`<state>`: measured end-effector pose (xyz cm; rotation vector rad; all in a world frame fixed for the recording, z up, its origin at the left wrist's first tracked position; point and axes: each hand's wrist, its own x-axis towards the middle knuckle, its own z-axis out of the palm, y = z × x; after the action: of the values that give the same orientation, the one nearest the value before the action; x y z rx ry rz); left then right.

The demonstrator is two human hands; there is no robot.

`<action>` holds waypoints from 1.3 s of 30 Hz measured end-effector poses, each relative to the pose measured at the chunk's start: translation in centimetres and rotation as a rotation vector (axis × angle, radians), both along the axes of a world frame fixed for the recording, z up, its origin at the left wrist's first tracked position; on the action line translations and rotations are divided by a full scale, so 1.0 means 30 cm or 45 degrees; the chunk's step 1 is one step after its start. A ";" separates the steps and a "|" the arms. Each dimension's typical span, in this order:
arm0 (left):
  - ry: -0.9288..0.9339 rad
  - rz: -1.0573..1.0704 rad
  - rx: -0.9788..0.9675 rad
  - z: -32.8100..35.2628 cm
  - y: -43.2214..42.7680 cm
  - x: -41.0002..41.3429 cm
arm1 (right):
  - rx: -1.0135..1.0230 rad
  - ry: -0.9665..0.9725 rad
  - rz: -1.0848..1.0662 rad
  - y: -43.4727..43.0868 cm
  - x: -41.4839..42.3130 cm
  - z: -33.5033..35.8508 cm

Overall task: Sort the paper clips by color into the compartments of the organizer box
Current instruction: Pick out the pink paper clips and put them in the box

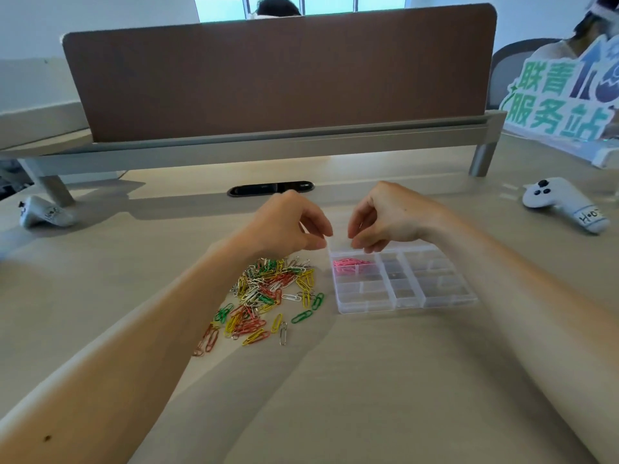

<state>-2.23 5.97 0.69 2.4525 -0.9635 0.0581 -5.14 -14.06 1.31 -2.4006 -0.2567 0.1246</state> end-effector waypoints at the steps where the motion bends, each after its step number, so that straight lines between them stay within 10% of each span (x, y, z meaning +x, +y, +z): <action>1: 0.005 0.029 0.006 0.011 0.035 0.001 | 0.012 -0.016 0.015 0.014 0.000 0.002; 19: 0.230 0.666 0.340 -0.027 0.565 -0.003 | -0.398 -0.196 0.292 0.547 0.095 -0.053; 39: 0.478 0.554 0.297 -0.036 0.571 0.067 | -0.447 -0.201 0.476 0.649 0.205 -0.084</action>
<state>-0.24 23.08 -0.40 2.7075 -0.2817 -0.3725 0.99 5.42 -1.22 -2.6861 -0.8171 0.1617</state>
